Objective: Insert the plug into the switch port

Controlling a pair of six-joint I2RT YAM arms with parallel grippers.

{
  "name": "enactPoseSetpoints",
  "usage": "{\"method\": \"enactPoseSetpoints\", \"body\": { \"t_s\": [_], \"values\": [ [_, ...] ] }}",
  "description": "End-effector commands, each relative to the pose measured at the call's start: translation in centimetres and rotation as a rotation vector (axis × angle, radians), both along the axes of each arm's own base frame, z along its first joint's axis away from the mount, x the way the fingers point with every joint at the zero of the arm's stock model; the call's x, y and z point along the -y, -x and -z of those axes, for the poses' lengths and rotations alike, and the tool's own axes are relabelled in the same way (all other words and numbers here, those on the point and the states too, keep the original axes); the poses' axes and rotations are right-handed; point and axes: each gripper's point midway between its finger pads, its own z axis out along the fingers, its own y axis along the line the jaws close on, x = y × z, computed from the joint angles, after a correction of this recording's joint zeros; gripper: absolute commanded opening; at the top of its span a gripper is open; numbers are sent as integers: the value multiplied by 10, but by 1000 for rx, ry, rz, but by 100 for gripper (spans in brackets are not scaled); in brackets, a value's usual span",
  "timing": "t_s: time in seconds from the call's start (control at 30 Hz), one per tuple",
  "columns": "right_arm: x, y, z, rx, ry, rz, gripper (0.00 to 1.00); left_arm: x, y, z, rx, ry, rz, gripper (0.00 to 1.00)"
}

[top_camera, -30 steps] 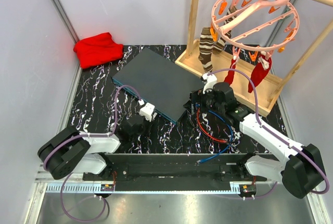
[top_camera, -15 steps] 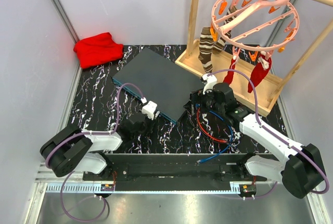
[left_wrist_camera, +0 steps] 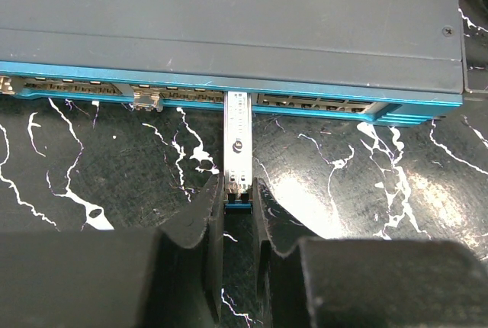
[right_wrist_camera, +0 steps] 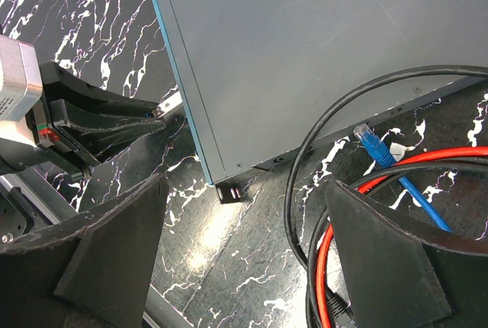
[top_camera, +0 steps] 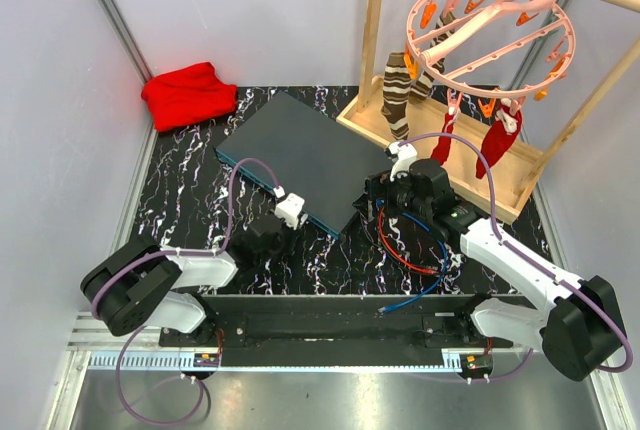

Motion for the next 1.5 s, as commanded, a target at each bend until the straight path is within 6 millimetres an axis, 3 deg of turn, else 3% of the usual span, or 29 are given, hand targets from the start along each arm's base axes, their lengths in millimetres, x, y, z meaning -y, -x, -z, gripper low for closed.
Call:
{"method": "enactPoseSetpoints", "body": {
  "t_s": [0.0, 1.47],
  "values": [
    [4, -8, -9, 50, 1, 23, 93, 7, -22, -34, 102, 63, -44, 0],
    [4, -7, -8, 45, -7, 24, 93, -6, -22, -27, 77, 62, -83, 0]
  ]
}}
